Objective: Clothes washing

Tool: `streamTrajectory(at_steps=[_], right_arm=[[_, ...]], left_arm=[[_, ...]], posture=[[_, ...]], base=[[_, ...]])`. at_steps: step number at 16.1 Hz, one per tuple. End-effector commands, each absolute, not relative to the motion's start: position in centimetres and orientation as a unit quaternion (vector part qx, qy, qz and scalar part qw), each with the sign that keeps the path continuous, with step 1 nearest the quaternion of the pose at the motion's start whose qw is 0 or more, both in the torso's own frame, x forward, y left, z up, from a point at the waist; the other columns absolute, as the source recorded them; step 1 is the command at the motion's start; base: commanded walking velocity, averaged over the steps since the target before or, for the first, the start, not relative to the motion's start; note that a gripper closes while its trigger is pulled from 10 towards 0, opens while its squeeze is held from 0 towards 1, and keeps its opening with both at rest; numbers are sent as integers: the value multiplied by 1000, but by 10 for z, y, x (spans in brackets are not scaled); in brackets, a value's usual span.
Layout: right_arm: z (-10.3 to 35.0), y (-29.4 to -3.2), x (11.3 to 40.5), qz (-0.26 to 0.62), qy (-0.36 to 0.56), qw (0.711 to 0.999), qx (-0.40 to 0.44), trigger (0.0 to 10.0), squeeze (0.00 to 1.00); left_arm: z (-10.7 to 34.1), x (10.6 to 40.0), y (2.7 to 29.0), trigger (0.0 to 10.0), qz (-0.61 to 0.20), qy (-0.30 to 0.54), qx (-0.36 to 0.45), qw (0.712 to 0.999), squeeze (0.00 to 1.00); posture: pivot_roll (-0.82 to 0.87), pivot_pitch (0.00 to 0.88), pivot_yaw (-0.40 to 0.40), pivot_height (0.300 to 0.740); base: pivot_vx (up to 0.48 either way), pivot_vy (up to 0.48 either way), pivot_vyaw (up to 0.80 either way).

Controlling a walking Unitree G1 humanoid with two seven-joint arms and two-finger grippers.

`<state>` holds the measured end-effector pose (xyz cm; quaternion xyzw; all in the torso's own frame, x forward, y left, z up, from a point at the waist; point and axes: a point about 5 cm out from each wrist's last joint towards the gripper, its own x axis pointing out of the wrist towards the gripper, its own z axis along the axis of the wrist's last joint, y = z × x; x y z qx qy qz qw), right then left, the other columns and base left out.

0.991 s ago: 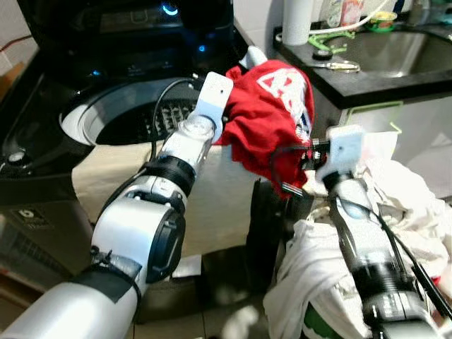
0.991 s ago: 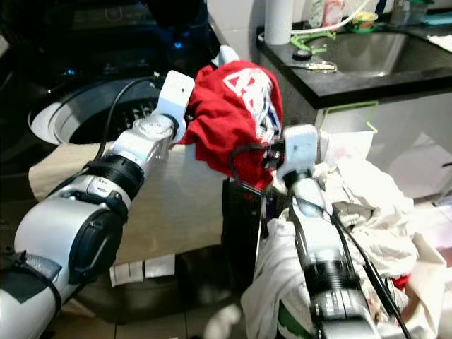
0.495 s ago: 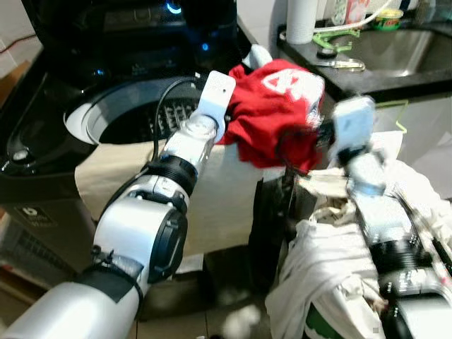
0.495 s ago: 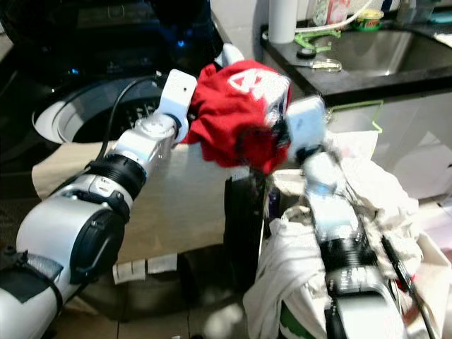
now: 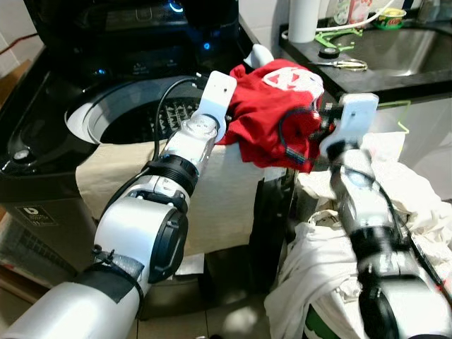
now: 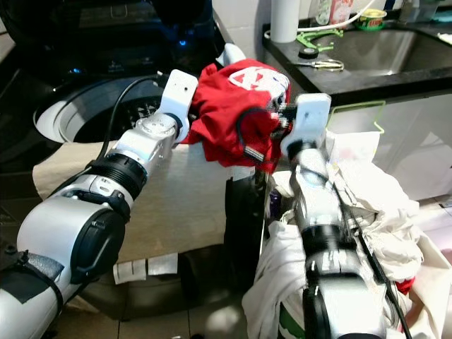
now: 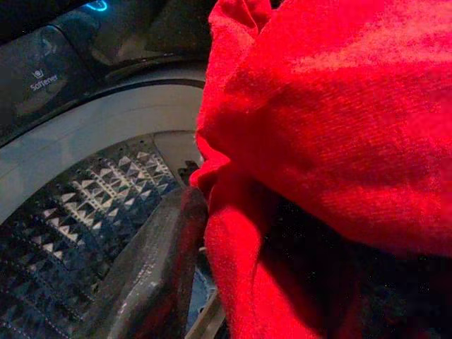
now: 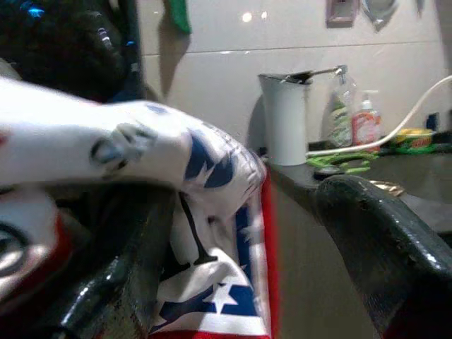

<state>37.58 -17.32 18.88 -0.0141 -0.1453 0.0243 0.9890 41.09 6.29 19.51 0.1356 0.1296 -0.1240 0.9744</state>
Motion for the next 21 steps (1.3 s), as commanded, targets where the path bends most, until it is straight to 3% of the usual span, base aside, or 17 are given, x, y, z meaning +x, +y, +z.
streamTrajectory(at_steps=[1,7,12,19,20,21], right_arm=[[199,-179,380,5,-165,986,-24,10000,0],[264,-171,395,9,-283,942,-183,10000,0],[279,-154,404,33,-282,930,-234,10000,0],[375,-168,406,-56,-345,882,-316,10000,0],[382,-169,406,-62,-348,879,-322,10000,0],[384,-168,406,-62,-349,876,-328,10000,0]], left_arm=[[133,389,62,10000,-143,252,133,948,0],[130,388,61,10000,-145,255,131,947,0],[130,388,63,10000,-143,257,128,947,0],[136,392,69,10000,-129,238,146,952,0],[137,393,72,10000,-119,236,134,955,1000],[139,395,75,10000,-114,231,127,958,1000]], posture=[[-61,0,112,740],[-52,0,108,740],[-36,0,97,740],[-8,0,73,740],[-2,0,65,740],[-2,0,61,740]], base=[[0,0,0],[0,0,0],[0,0,0],[0,0,0],[0,0,0],[0,0,0]])
